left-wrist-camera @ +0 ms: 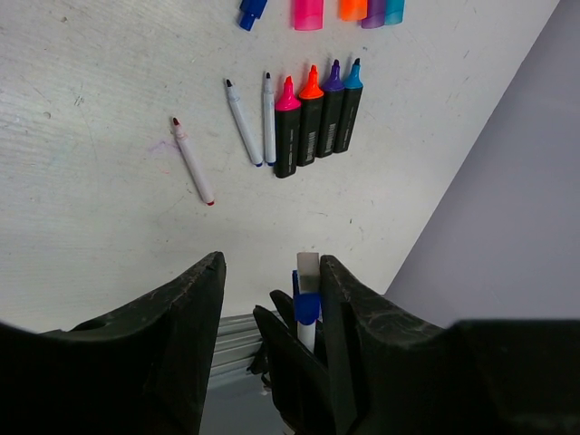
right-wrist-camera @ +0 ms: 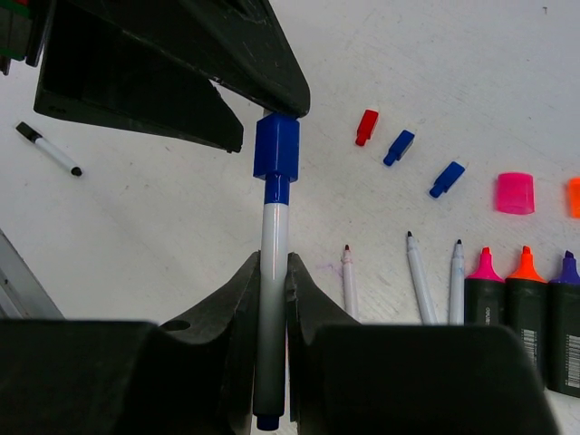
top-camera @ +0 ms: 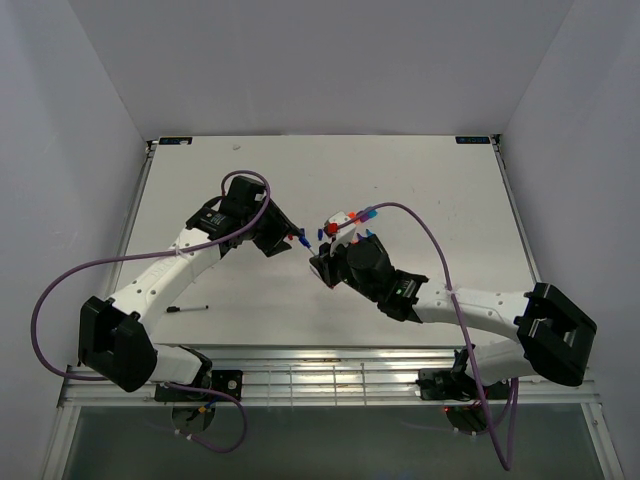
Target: Open the pen caps
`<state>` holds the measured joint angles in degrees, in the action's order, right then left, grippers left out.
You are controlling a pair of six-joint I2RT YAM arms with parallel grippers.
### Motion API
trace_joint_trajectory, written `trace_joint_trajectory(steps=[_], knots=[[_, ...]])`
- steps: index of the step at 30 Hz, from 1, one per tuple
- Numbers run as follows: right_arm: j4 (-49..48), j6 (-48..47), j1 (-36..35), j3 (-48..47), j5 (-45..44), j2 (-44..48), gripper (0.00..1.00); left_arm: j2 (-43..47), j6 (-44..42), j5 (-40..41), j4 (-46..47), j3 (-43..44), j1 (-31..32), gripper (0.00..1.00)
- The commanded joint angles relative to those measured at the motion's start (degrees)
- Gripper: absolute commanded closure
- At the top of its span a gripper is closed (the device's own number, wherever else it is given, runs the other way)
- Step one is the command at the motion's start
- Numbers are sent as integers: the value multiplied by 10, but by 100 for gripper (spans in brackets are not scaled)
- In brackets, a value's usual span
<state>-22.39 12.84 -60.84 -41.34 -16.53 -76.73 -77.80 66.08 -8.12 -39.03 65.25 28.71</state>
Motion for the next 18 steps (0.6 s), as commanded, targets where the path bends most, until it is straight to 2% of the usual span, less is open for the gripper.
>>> trace_joint_trajectory(steps=[1,18], knots=[[-83,-15,-9,3,5,22,92,9,13,-27,-12,16,6,43],[-87,-26,-17,-2,-3,19,92,9,15,-21,-20,29,6,43]])
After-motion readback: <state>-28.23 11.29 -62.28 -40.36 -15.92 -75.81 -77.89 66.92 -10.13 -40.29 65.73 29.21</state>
